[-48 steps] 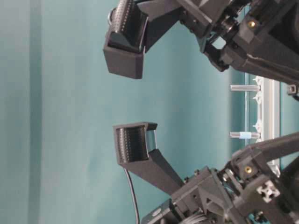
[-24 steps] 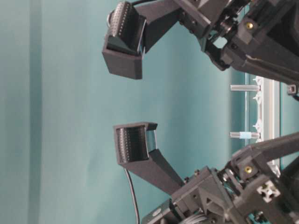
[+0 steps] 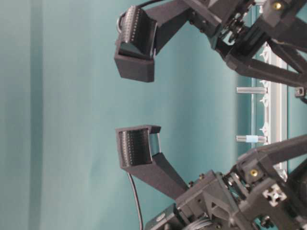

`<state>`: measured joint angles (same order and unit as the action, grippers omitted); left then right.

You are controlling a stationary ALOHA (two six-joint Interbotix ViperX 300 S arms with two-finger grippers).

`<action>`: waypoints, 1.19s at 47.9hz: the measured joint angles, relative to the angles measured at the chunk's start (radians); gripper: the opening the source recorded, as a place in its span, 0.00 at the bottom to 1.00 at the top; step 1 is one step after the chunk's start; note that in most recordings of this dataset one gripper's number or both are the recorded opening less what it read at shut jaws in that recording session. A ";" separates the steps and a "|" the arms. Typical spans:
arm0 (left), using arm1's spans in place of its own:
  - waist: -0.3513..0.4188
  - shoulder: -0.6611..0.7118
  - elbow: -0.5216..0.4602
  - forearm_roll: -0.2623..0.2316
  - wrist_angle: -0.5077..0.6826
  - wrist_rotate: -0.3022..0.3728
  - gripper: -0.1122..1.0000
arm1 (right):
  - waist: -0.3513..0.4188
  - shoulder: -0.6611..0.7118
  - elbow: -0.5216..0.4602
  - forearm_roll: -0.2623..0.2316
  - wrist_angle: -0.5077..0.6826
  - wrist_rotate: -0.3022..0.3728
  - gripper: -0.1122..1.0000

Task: Insert the wire through the string loop located in the center.
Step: 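Open the right gripper to release the cable, then pull the cable leftward through the loop with the left gripper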

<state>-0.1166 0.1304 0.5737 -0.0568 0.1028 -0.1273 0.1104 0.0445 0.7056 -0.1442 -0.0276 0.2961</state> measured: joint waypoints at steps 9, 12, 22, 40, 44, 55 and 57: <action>0.000 0.000 0.000 0.002 0.000 0.000 0.28 | 0.000 -0.003 0.000 0.000 0.002 0.000 0.85; 0.000 0.000 0.000 0.002 -0.002 0.002 0.28 | 0.000 -0.011 0.000 0.000 0.003 0.000 0.85; 0.000 -0.002 0.006 0.002 0.000 0.002 0.28 | 0.000 -0.063 0.000 0.000 0.069 0.000 0.85; 0.000 -0.075 0.098 0.000 0.003 0.000 0.28 | 0.000 -0.153 0.026 0.000 0.189 0.000 0.85; 0.000 -0.107 0.123 0.002 0.006 0.000 0.28 | 0.000 -0.166 0.038 0.000 0.192 0.002 0.85; 0.002 -0.190 0.173 0.002 0.054 0.000 0.28 | 0.000 -0.181 0.052 0.000 0.193 0.015 0.85; 0.000 -0.199 0.183 0.000 0.061 0.000 0.28 | 0.000 -0.181 0.052 0.000 0.193 0.017 0.85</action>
<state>-0.1166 -0.0690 0.7563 -0.0568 0.1641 -0.1273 0.1104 -0.1365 0.7578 -0.1442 0.1657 0.3129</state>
